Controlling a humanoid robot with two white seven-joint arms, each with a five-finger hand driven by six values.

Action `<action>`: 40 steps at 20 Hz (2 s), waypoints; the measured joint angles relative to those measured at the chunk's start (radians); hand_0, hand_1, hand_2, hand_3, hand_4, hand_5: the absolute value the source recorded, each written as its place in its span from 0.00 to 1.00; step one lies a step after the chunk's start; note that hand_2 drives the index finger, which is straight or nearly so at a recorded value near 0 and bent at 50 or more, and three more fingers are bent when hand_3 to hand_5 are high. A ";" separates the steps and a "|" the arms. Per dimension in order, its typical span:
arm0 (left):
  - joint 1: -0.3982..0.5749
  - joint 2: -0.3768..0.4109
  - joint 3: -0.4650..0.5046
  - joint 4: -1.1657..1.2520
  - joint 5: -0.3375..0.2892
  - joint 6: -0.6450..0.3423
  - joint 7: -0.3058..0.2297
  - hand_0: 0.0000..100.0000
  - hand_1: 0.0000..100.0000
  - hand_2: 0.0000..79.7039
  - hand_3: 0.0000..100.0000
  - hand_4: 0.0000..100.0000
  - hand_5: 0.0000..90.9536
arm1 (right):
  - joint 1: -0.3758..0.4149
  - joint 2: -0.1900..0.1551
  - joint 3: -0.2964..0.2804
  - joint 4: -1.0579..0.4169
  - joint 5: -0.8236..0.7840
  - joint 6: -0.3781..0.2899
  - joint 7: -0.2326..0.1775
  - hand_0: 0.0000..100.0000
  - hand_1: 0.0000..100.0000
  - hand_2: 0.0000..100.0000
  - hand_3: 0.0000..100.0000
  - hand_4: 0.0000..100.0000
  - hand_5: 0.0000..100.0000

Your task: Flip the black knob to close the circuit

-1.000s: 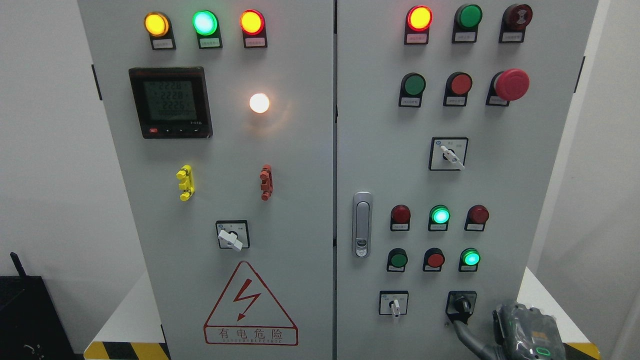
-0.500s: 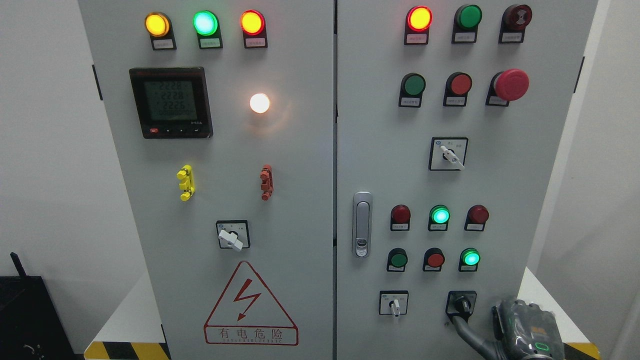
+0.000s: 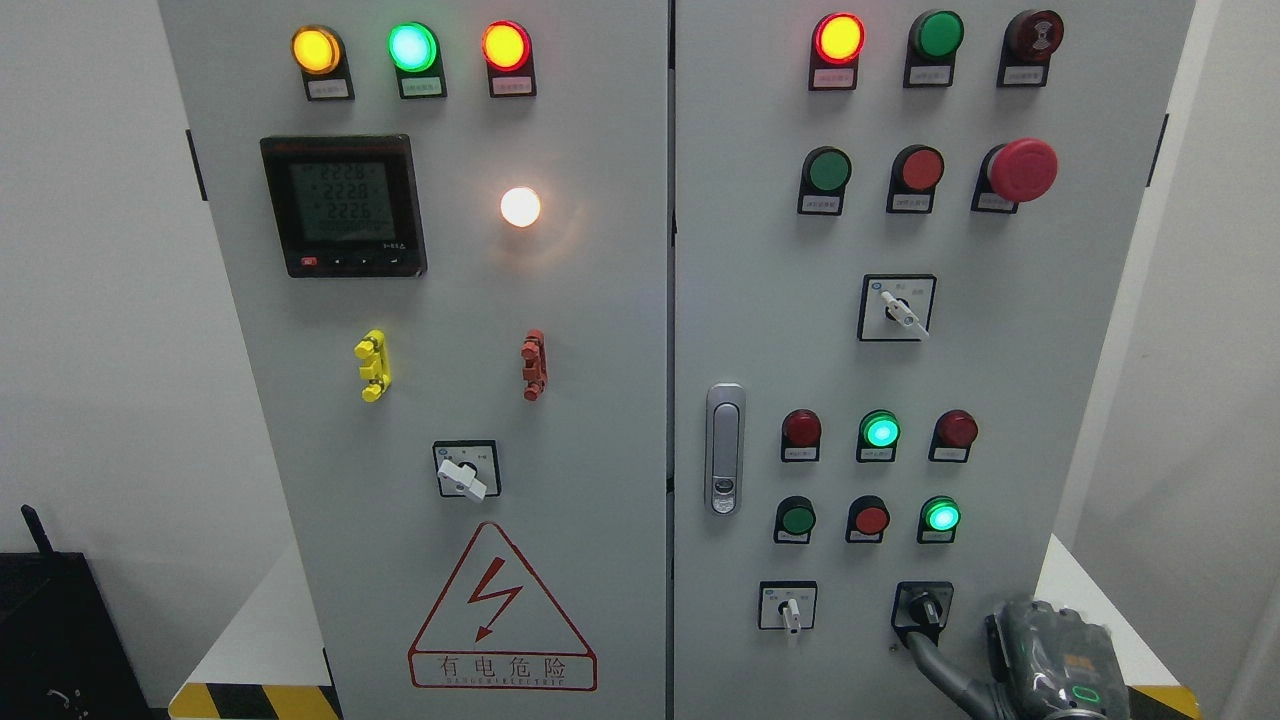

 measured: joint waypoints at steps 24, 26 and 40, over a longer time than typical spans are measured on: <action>0.000 0.000 0.000 0.000 0.000 0.000 0.000 0.12 0.56 0.00 0.00 0.00 0.00 | 0.005 -0.001 0.003 -0.003 -0.049 0.032 -0.051 0.00 0.00 0.94 1.00 0.87 0.93; 0.000 0.000 0.000 0.000 0.000 0.000 0.000 0.12 0.56 0.00 0.00 0.00 0.00 | 0.007 0.013 0.013 -0.004 -0.050 0.031 -0.067 0.00 0.00 0.93 1.00 0.87 0.93; 0.000 0.000 0.000 0.000 0.000 0.000 0.000 0.12 0.56 0.00 0.00 0.00 0.00 | 0.226 0.060 -0.002 -0.121 -0.448 -0.159 -0.064 0.00 0.00 0.12 0.27 0.18 0.03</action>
